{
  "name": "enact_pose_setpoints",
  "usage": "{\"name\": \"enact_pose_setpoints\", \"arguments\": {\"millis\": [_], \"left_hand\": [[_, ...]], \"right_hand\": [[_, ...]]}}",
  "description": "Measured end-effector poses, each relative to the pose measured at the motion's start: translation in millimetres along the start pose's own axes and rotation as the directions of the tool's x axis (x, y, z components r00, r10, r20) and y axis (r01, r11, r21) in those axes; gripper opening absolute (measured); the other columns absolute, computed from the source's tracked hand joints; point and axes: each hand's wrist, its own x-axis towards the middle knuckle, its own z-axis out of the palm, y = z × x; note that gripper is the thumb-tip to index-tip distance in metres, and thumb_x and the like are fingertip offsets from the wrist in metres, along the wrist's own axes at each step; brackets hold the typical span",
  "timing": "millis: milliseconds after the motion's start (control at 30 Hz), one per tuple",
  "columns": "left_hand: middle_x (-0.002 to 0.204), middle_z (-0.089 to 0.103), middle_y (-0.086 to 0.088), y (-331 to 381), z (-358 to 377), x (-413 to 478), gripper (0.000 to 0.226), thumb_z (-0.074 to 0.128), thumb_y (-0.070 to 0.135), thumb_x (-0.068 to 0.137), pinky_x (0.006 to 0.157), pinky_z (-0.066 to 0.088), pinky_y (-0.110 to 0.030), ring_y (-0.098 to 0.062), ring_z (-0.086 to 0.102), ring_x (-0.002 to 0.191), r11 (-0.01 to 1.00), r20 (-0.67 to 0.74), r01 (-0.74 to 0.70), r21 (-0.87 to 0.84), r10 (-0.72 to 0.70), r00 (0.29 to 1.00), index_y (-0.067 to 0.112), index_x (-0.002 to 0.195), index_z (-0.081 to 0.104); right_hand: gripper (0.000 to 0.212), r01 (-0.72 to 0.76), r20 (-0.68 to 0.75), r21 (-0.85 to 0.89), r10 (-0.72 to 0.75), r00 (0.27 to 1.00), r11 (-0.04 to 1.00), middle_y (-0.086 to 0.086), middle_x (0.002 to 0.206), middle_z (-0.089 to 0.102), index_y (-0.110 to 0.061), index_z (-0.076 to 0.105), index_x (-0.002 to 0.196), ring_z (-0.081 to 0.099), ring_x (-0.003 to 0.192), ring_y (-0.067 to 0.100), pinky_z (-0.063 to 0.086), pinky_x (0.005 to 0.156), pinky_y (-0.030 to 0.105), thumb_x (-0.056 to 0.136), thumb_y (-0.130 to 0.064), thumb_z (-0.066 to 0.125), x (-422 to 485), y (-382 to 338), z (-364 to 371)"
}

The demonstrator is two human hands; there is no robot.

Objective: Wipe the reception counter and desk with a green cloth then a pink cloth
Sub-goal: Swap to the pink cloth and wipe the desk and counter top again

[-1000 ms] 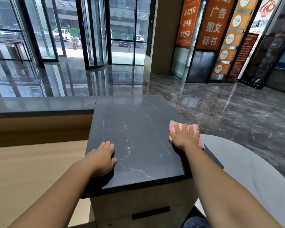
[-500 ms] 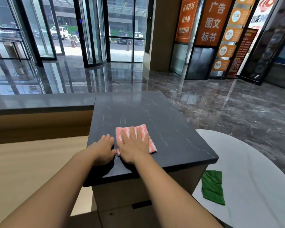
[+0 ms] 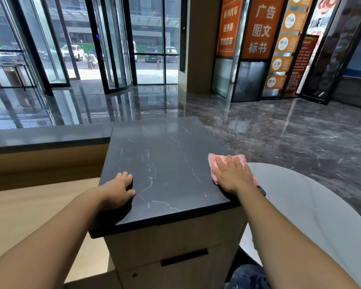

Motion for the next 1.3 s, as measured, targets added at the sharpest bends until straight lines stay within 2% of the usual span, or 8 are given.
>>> {"name": "enact_pose_setpoints", "arguments": {"millis": [267, 433, 567, 767, 900, 1033, 1167, 1300], "left_hand": [[0.156, 0.019, -0.010, 0.7, -1.2, 1.0, 0.054, 0.040, 0.026, 0.102, 0.114, 0.018, -0.031, -0.024, 0.021, 0.144, 1.000, -0.011, -0.005, -0.020, 0.005, 1.000, 0.008, 0.149, 0.020], [0.155, 0.020, -0.012, 3.0, 0.8, 0.3, 0.052, 0.040, 0.024, 0.102, 0.114, 0.020, -0.033, -0.026, 0.023, 0.143, 1.000, -0.013, 0.016, -0.021, -0.017, 1.000, 0.007, 0.147, 0.022], [0.156, 0.020, -0.011, 4.4, -1.7, 1.5, 0.055, 0.043, 0.024, 0.101, 0.115, 0.019, -0.034, -0.025, 0.022, 0.144, 0.999, -0.011, 0.041, -0.025, -0.041, 0.999, 0.009, 0.149, 0.021], [0.158, 0.016, -0.010, 8.0, -2.4, -0.4, 0.059, 0.043, 0.024, 0.101, 0.116, 0.017, -0.033, -0.025, 0.018, 0.146, 0.998, -0.013, 0.052, -0.023, -0.052, 0.999, 0.009, 0.152, 0.016], [0.161, 0.007, -0.009, 8.0, -1.5, -1.8, 0.061, 0.042, 0.024, 0.102, 0.117, 0.011, -0.033, -0.024, 0.009, 0.148, 0.998, -0.007, 0.065, -0.024, -0.065, 0.998, 0.008, 0.153, 0.012], [0.155, 0.022, -0.012, 8.7, -1.1, -3.3, 0.054, 0.042, 0.023, 0.102, 0.115, 0.019, -0.034, -0.026, 0.023, 0.143, 0.998, -0.018, 0.053, -0.023, -0.054, 0.998, 0.008, 0.149, 0.021], [0.155, 0.023, -0.011, 6.2, -1.3, -3.3, 0.054, 0.043, 0.023, 0.101, 0.115, 0.019, -0.035, -0.026, 0.024, 0.143, 0.998, -0.011, 0.046, -0.034, -0.046, 0.999, 0.009, 0.149, 0.023], [0.157, 0.019, -0.010, 4.6, 0.8, -3.5, 0.054, 0.043, 0.024, 0.101, 0.116, 0.017, -0.037, -0.027, 0.021, 0.145, 0.999, -0.008, 0.038, -0.031, -0.038, 0.999, 0.010, 0.150, 0.022]], "right_hand": [[0.060, -0.033, 0.017, 0.010, 0.033, 0.999, 0.999, 0.008, 0.163, -0.014, -0.031, -0.004, 0.156, -0.015, 0.149, 0.031, -0.010, 0.117, 0.055, 0.102, -0.038, 0.021, -26.9, -27.7, 6.3], [0.072, 0.163, 0.024, -0.065, -0.162, 0.987, 0.985, 0.014, 0.162, -0.015, -0.027, -0.007, 0.156, -0.018, 0.148, 0.034, -0.014, 0.113, 0.060, 0.099, -0.040, 0.036, -53.1, -93.0, 18.8], [0.072, 0.308, 0.055, -0.064, -0.305, 0.951, 0.949, 0.014, 0.162, -0.016, -0.025, -0.009, 0.156, -0.022, 0.147, 0.034, -0.017, 0.112, 0.060, 0.100, -0.038, 0.035, -71.8, -135.7, 28.4], [0.062, 0.403, -0.040, -0.049, -0.405, 0.914, 0.914, 0.007, 0.164, -0.008, -0.033, -0.003, 0.155, -0.014, 0.149, 0.029, -0.013, 0.116, 0.051, 0.103, -0.039, 0.030, -70.0, -107.2, 32.7], [0.056, 0.333, -0.088, -0.052, -0.336, 0.938, 0.942, 0.004, 0.164, -0.001, -0.035, 0.004, 0.155, -0.006, 0.150, 0.025, -0.009, 0.118, 0.048, 0.104, -0.044, 0.025, -58.6, -64.7, 30.7], [0.051, 0.209, -0.105, -0.044, -0.212, 0.972, 0.977, 0.002, 0.164, 0.005, -0.039, 0.008, 0.154, 0.000, 0.151, 0.023, -0.004, 0.120, 0.046, 0.104, -0.046, 0.012, -45.9, -14.2, 18.5], [0.052, 0.063, -0.065, -0.010, -0.063, 0.996, 0.998, 0.001, 0.164, 0.006, -0.037, 0.009, 0.155, 0.001, 0.150, 0.023, 0.002, 0.119, 0.045, 0.103, -0.046, 0.012, -39.4, 24.9, 7.3], [0.053, -0.021, -0.044, -0.004, 0.020, 0.999, 1.000, 0.004, 0.164, 0.000, -0.034, 0.006, 0.156, -0.003, 0.150, 0.026, 0.002, 0.119, 0.049, 0.104, -0.041, 0.015, -45.2, 26.0, 6.2]]}}
